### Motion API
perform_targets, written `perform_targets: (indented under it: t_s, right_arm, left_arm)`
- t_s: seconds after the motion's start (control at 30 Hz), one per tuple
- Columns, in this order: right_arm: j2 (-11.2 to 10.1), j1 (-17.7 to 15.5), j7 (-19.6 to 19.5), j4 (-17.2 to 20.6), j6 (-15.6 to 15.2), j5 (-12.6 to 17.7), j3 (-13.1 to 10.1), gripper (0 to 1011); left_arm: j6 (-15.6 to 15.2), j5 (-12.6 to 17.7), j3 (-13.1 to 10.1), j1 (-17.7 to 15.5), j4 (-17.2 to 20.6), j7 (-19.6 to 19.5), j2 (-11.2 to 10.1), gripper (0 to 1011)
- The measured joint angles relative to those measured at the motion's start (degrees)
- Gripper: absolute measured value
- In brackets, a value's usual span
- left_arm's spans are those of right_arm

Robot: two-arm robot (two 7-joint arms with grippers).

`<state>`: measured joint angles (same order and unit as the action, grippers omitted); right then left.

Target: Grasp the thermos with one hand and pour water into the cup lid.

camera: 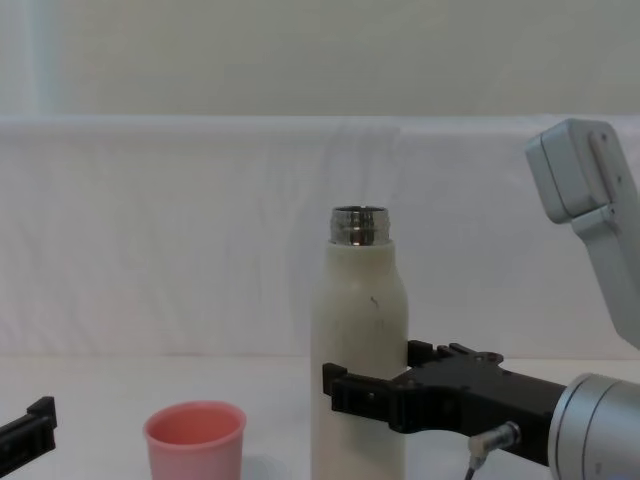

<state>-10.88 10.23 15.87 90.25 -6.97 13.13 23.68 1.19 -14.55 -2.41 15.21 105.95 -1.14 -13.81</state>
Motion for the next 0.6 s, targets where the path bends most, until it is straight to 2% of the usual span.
perform_targets:
  t_s: [0.6]
  right_arm:
    - [1.68,1.79,-0.08,-2.91,0.91,-0.26,0.21,1001]
  left_arm:
    - [0.0,0.0,0.0,0.0,0.0,0.0,0.0,1001]
